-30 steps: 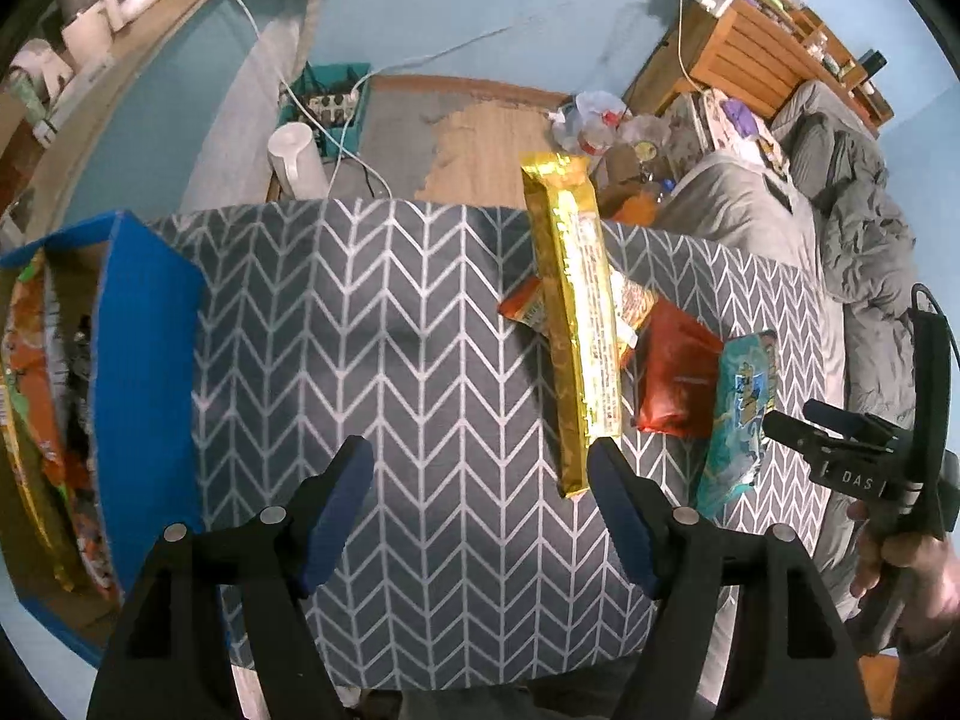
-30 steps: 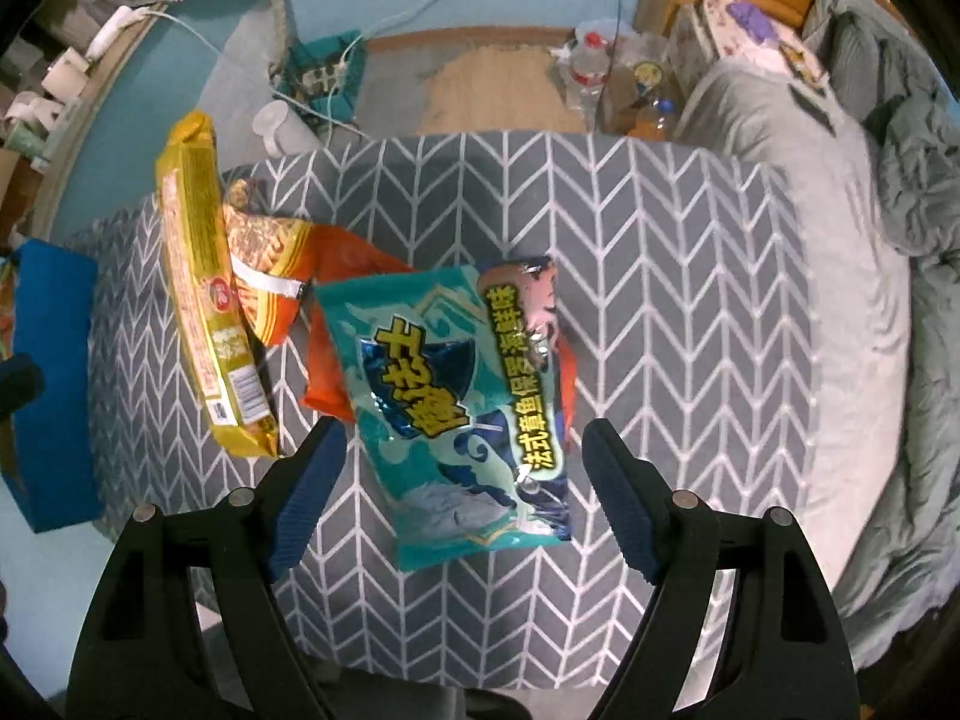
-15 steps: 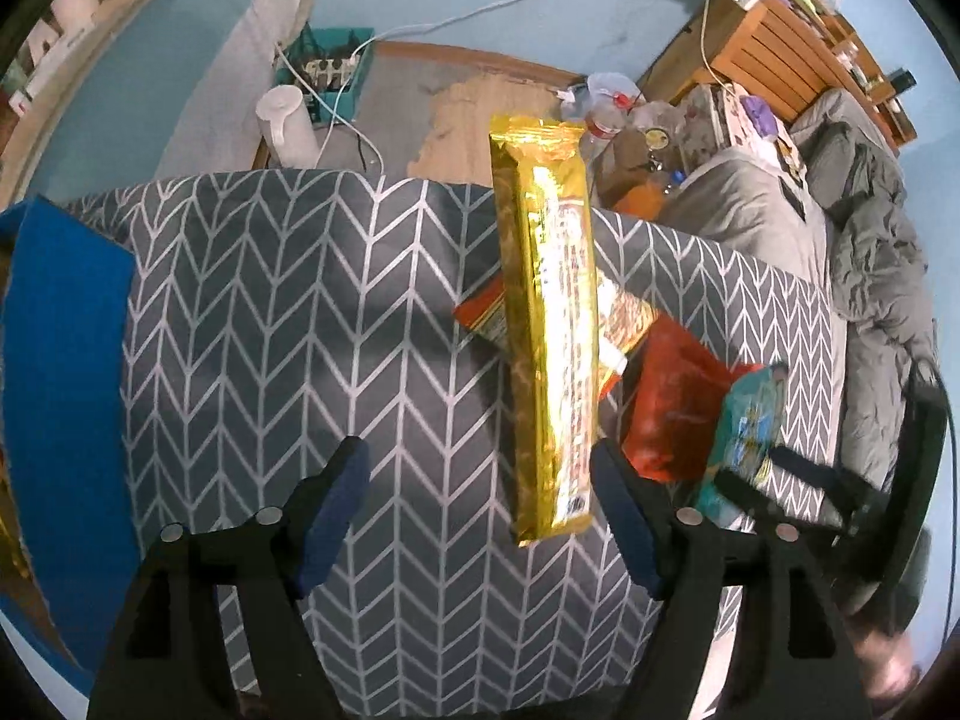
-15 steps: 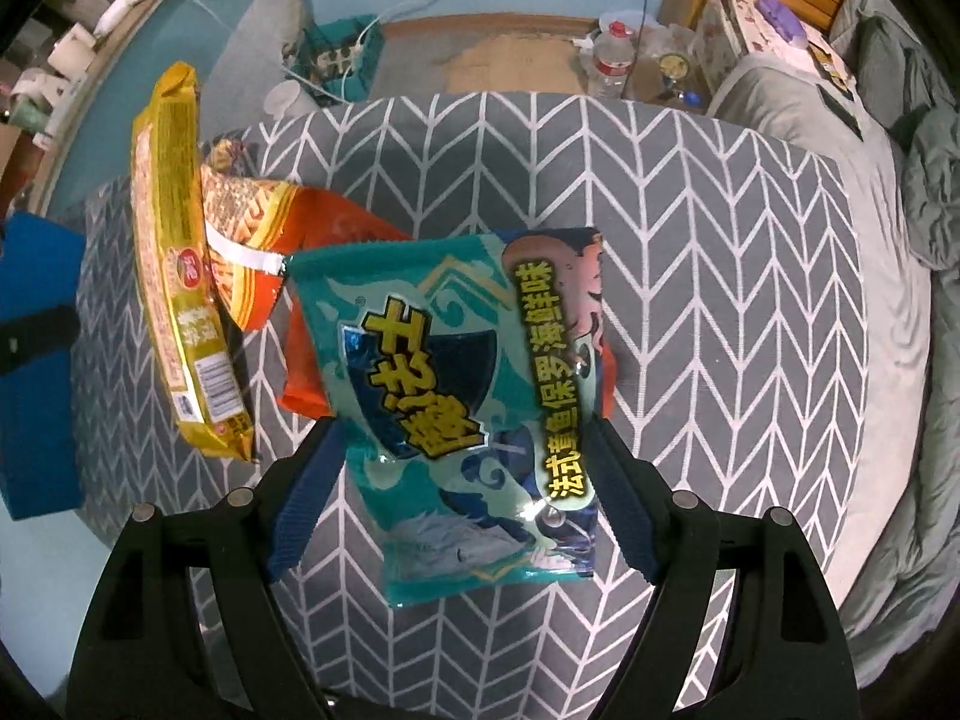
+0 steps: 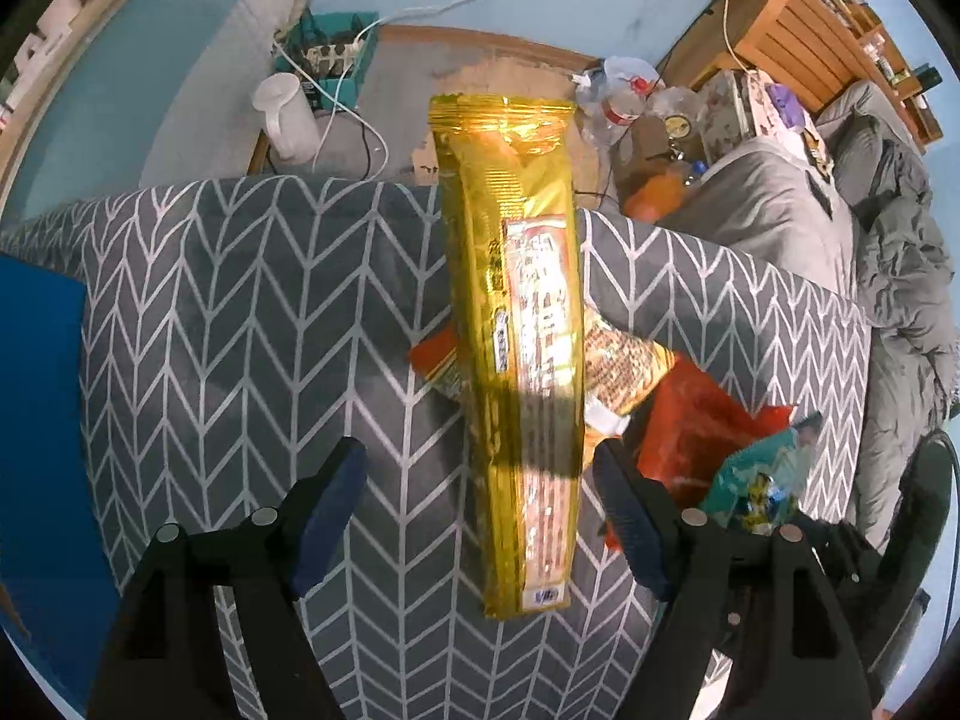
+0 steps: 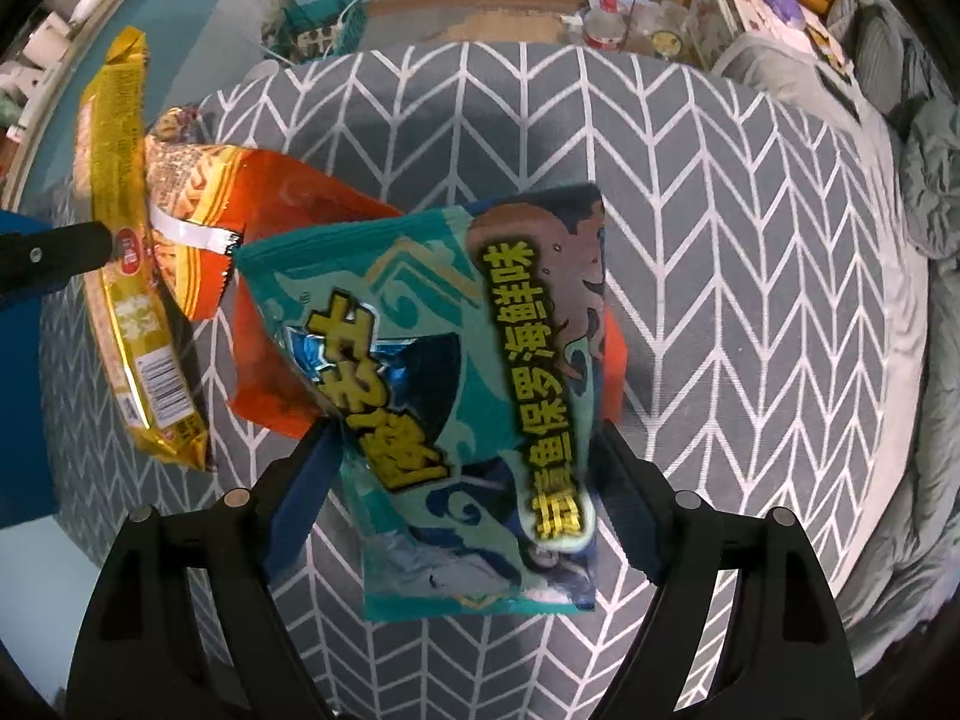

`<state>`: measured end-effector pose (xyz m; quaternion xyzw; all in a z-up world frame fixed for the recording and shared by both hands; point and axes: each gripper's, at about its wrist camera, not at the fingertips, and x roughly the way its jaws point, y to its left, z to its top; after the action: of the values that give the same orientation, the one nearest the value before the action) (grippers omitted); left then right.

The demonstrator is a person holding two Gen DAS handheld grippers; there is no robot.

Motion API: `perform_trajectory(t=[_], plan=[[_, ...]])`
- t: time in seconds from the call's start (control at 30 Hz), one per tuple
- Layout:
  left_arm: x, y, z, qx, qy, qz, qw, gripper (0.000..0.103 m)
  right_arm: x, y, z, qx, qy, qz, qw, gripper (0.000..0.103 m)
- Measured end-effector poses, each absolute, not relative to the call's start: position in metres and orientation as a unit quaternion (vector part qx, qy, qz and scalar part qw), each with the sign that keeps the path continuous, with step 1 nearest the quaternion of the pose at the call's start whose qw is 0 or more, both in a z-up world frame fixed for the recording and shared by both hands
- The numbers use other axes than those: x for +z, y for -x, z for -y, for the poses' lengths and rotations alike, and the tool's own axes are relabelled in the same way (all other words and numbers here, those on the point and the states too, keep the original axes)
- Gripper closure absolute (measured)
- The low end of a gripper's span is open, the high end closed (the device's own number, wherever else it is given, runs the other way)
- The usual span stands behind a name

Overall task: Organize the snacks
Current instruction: 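Grasp the gold long bag with the left tool while the right tool grasps the teal squid-print bag, then carry the gold bag and teal bag with both tools over the box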

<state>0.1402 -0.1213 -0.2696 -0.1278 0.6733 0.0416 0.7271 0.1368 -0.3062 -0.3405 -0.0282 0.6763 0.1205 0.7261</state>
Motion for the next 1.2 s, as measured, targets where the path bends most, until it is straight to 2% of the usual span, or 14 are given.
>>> perform_trajectory(t=[0.33,0.4,0.47,0.53,0.57,0.73,1.2], plan=[[-0.283,-0.154,0.125,0.034,0.135,-0.679,0.721,0.024,-0.344,-0.136,0.309,0.121,0.015,-0.665,0.736,0.022],[-0.282,-0.154,0.126,0.029,0.127,-0.676,0.725,0.031,-0.344,-0.13,0.31,0.121,0.008,-0.66,0.741,0.026],[-0.28,-0.153,0.127,0.017,0.122,-0.675,0.728,0.051,-0.34,-0.124,0.31,0.124,0.001,-0.657,0.744,0.033],[-0.279,-0.153,0.128,0.002,0.124,-0.674,0.729,0.064,-0.338,-0.12,0.311,0.128,-0.002,-0.653,0.746,0.04],[-0.278,-0.152,0.129,-0.002,0.118,-0.673,0.73,0.067,-0.337,-0.119,0.311,0.131,-0.004,-0.652,0.747,0.043],[-0.273,-0.147,0.13,-0.013,0.102,-0.667,0.738,0.07,-0.329,-0.111,0.318,0.139,-0.009,-0.644,0.752,0.044],[-0.245,-0.112,0.104,-0.026,0.105,-0.649,0.753,0.07,-0.283,-0.092,0.322,0.147,-0.003,-0.623,0.768,0.044]])
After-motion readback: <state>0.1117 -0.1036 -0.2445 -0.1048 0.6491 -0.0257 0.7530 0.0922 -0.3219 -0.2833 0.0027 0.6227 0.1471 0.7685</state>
